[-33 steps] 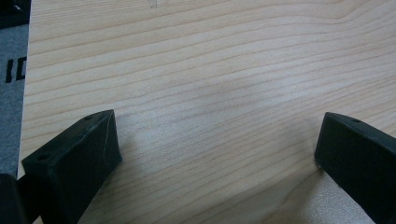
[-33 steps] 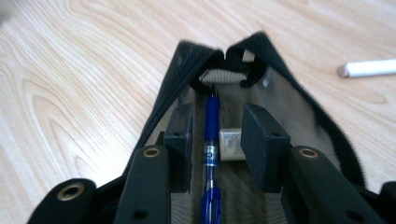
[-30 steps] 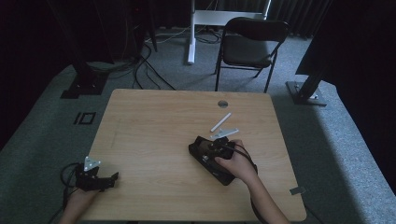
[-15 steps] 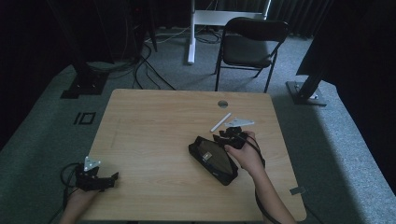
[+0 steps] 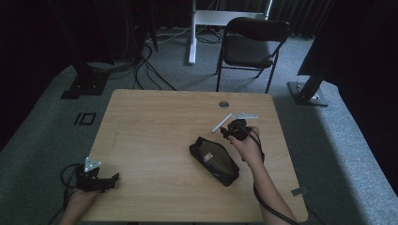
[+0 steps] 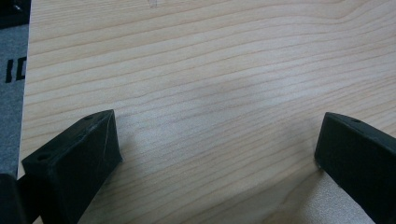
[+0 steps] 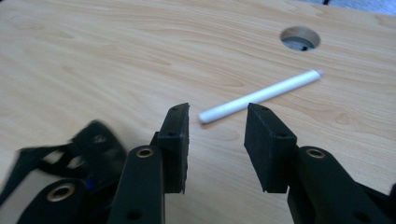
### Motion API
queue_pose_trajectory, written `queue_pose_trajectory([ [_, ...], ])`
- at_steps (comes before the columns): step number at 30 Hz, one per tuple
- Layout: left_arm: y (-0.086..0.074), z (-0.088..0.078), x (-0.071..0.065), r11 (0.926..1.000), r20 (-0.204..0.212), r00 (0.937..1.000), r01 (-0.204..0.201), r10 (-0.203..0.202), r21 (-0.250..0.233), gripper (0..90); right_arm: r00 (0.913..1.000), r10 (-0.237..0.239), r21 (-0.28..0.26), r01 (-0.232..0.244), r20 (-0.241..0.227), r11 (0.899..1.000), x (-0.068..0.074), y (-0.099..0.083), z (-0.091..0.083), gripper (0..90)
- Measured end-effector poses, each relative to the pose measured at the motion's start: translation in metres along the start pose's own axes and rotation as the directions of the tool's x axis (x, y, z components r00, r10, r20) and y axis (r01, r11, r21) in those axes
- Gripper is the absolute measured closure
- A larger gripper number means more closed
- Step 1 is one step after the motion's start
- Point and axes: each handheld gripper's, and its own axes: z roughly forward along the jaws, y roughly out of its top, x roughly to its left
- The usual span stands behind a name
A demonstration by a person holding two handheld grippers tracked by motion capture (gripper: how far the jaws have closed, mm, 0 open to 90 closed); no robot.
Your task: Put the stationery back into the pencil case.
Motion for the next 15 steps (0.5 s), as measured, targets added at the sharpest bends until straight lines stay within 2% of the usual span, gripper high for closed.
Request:
queue_pose_trajectory([
  [6,0.0,0.0,0.0,1.0,0.0,1.0,0.0,0.0,0.0,0.1,0.9984,0.043,0.009,-0.043,0.036,0.999,-0.01,-0.002,0.017,58.6],
  [15,0.0,0.0,0.0,1.0,0.0,1.0,0.0,0.0,0.0,0.1,0.9924,0.109,0.02,-0.11,0.058,0.994,-0.017,0.0,0.039,55.2],
])
